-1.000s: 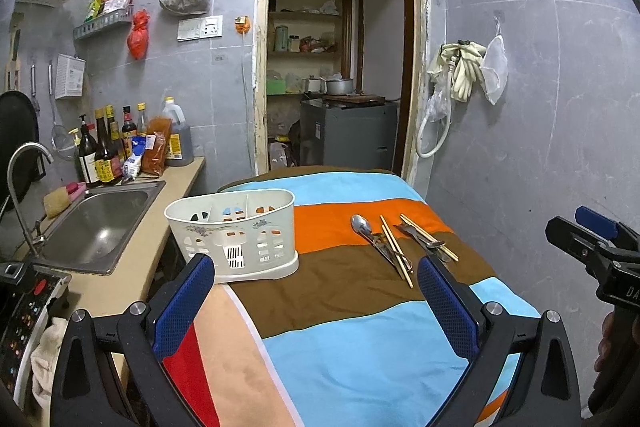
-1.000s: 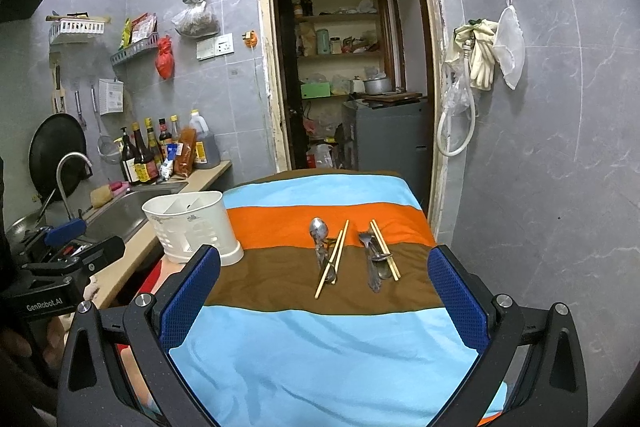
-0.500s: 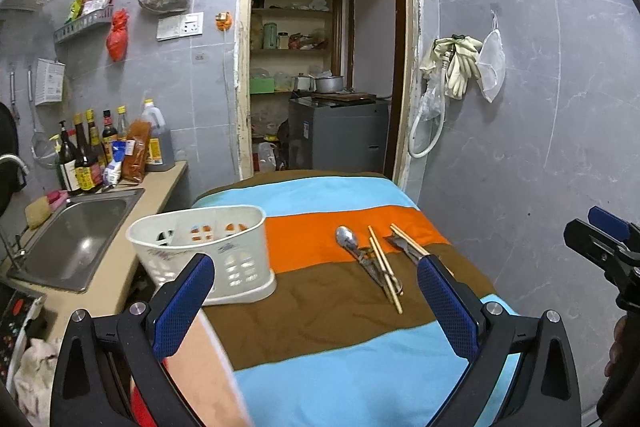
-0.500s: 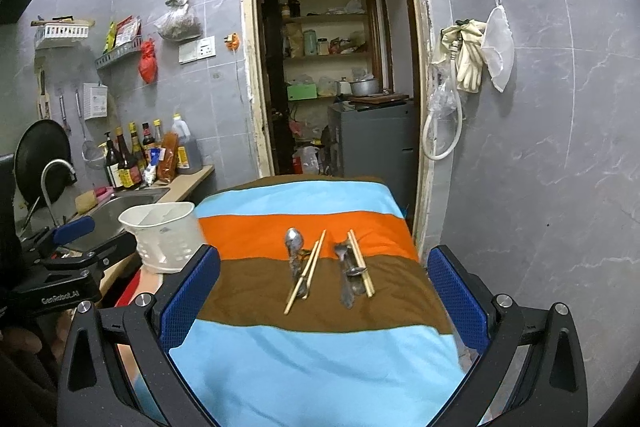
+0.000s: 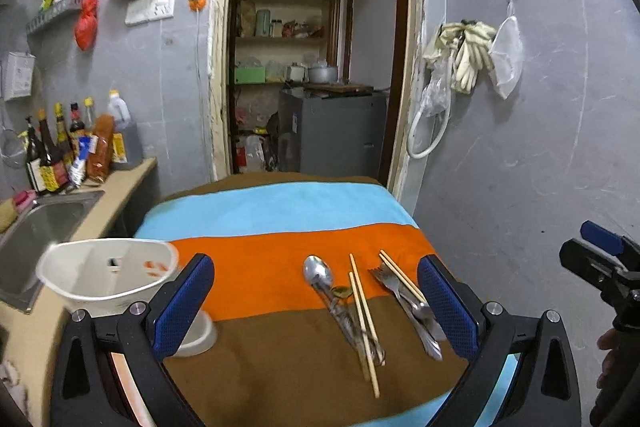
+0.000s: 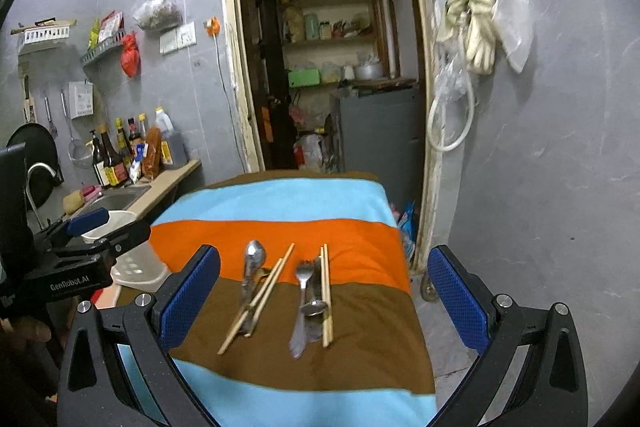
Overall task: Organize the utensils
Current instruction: 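Lower both tools toward the pile of spoons, forks and chopsticks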
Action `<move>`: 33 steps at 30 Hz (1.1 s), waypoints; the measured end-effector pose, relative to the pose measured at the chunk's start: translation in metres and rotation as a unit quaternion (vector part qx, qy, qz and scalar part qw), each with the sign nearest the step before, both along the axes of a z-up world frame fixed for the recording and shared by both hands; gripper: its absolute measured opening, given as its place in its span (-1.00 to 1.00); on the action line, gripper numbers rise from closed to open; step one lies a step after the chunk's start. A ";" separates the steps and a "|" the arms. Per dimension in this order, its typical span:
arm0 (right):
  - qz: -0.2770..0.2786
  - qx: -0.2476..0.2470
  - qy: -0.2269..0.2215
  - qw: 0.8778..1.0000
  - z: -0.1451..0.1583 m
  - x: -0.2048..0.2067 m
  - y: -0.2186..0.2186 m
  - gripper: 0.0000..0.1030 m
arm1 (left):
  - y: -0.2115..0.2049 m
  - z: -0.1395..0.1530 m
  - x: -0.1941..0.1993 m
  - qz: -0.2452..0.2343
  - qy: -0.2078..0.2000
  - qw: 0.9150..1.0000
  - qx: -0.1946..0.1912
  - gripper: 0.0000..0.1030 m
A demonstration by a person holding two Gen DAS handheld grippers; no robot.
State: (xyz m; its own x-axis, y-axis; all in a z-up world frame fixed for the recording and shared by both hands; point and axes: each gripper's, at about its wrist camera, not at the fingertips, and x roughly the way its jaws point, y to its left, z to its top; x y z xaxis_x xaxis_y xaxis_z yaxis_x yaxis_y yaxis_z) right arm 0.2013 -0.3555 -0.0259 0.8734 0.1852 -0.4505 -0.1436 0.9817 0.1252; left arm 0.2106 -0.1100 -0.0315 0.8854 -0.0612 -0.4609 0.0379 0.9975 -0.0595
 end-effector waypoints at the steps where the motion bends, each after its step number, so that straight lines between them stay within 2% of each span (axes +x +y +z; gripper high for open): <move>1: 0.006 0.003 0.006 1.000 -0.006 0.011 -0.003 0.98 | -0.002 -0.004 0.011 0.002 0.008 1.000 -0.003 0.98; 5: 0.036 0.023 0.038 0.998 -0.033 0.062 -0.015 0.98 | -0.006 -0.024 0.052 0.015 0.042 0.999 -0.021 0.98; 8: 0.058 0.023 0.055 0.997 -0.056 0.099 -0.015 0.98 | -0.008 -0.041 0.074 0.023 0.055 0.998 -0.018 0.97; 10: 0.067 0.027 0.069 0.995 -0.074 0.122 -0.014 0.97 | -0.009 -0.053 0.088 0.026 0.067 0.997 -0.016 0.84; 11: 0.070 0.030 0.075 0.994 -0.081 0.128 -0.013 0.96 | -0.010 -0.059 0.095 0.028 0.075 0.997 -0.016 0.70; 13: 0.081 0.039 0.093 0.992 -0.099 0.150 -0.011 0.78 | -0.009 -0.073 0.109 0.029 0.100 0.994 -0.023 0.52; 15: 0.093 0.047 0.118 0.987 -0.116 0.172 -0.006 0.24 | -0.006 -0.087 0.121 0.029 0.124 0.991 -0.038 0.24; 17: 0.103 0.047 0.141 0.983 -0.130 0.188 0.000 0.03 | -0.005 -0.098 0.130 0.028 0.146 0.987 -0.054 0.05; 19: 0.118 0.058 0.161 0.978 -0.143 0.201 0.008 -0.07 | -0.004 -0.110 0.139 0.029 0.172 0.982 -0.071 -0.08; 21: 0.131 0.063 0.178 0.973 -0.155 0.209 0.014 -0.35 | -0.004 -0.120 0.145 0.030 0.192 0.978 -0.082 -0.21; 24: 0.152 0.065 0.214 0.963 -0.177 0.222 0.031 -0.54 | -0.002 -0.134 0.153 0.029 0.216 0.971 -0.098 -0.38; 27: 0.162 0.069 0.242 0.954 -0.193 0.228 0.042 -0.64 | 0.000 -0.141 0.156 0.026 0.231 0.966 -0.113 -0.44; 33: 0.173 0.071 0.276 0.943 -0.204 0.237 0.058 -0.86 | 0.004 -0.145 0.166 0.019 0.253 0.958 -0.132 -0.63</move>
